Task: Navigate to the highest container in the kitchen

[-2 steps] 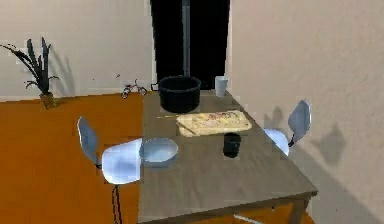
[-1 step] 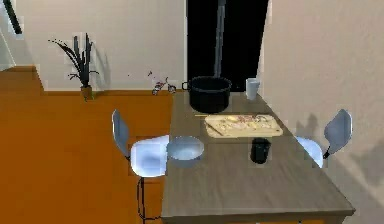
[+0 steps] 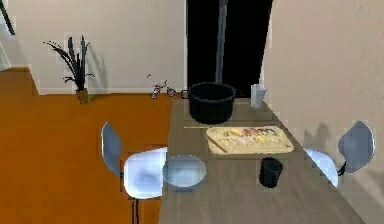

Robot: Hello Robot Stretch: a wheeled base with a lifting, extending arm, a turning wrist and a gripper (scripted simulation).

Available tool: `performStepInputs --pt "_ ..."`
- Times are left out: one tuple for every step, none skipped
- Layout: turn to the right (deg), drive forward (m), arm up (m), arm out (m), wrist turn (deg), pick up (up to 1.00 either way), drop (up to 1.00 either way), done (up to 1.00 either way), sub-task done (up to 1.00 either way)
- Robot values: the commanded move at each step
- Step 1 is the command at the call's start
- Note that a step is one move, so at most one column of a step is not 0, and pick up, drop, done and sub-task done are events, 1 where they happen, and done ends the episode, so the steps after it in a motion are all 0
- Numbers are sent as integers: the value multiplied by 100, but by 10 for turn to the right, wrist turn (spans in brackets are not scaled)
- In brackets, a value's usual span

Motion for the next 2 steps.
performStepInputs --pt "-450 0 0 0 0 0 0 0 0" --pt "0 20 0 0 0 0 0 0 0"
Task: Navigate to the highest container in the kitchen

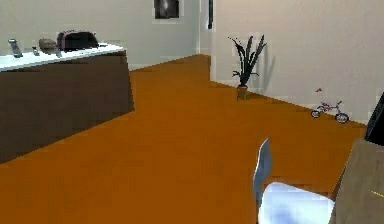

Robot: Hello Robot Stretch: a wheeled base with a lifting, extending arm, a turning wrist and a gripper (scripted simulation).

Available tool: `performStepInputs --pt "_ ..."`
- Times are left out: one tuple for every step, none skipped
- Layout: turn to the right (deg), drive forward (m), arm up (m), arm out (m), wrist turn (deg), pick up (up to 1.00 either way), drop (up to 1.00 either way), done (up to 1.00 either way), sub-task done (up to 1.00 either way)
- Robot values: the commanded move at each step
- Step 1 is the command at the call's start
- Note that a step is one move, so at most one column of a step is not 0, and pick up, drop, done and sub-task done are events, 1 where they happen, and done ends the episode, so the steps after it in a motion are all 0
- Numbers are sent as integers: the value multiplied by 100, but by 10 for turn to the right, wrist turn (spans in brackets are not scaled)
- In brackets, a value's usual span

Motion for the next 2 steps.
performStepInputs --pt "-450 0 0 0 0 0 0 0 0" --pt "-60 0 0 0 0 0 0 0 0"
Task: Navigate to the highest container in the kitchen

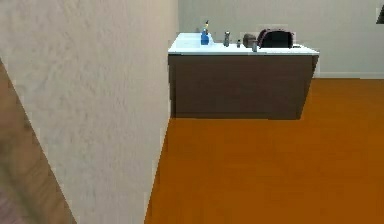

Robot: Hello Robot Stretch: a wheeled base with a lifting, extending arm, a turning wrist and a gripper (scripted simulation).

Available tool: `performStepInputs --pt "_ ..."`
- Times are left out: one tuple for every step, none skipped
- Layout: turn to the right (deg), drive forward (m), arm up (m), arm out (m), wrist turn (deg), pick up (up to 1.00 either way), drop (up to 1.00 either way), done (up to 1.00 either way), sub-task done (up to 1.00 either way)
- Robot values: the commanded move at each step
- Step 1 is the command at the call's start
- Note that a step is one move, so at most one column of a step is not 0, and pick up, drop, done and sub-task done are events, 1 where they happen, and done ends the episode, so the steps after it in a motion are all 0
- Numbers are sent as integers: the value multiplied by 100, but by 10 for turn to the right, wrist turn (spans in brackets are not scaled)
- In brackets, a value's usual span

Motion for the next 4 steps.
performStepInputs --pt "0 100 0 0 0 0 0 0 0" --pt "0 100 0 0 0 0 0 0 0" --pt "-90 0 0 0 0 0 0 0 0" --pt "0 25 0 0 0 0 0 0 0"
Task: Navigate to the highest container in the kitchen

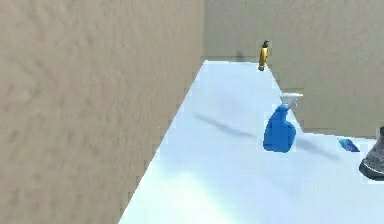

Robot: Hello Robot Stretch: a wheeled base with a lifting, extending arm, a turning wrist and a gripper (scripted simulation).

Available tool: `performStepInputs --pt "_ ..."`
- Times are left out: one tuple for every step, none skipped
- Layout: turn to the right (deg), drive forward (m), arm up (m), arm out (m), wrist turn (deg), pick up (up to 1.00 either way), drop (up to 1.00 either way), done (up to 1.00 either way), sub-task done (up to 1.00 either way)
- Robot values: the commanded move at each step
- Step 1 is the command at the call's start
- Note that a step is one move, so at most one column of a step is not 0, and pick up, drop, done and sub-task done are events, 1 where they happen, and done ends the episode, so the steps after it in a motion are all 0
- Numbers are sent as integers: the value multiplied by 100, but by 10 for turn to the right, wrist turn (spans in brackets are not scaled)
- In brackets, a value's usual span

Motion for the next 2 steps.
performStepInputs --pt "240 0 0 0 0 0 0 0 0" --pt "0 0 0 0 0 0 0 100 0"
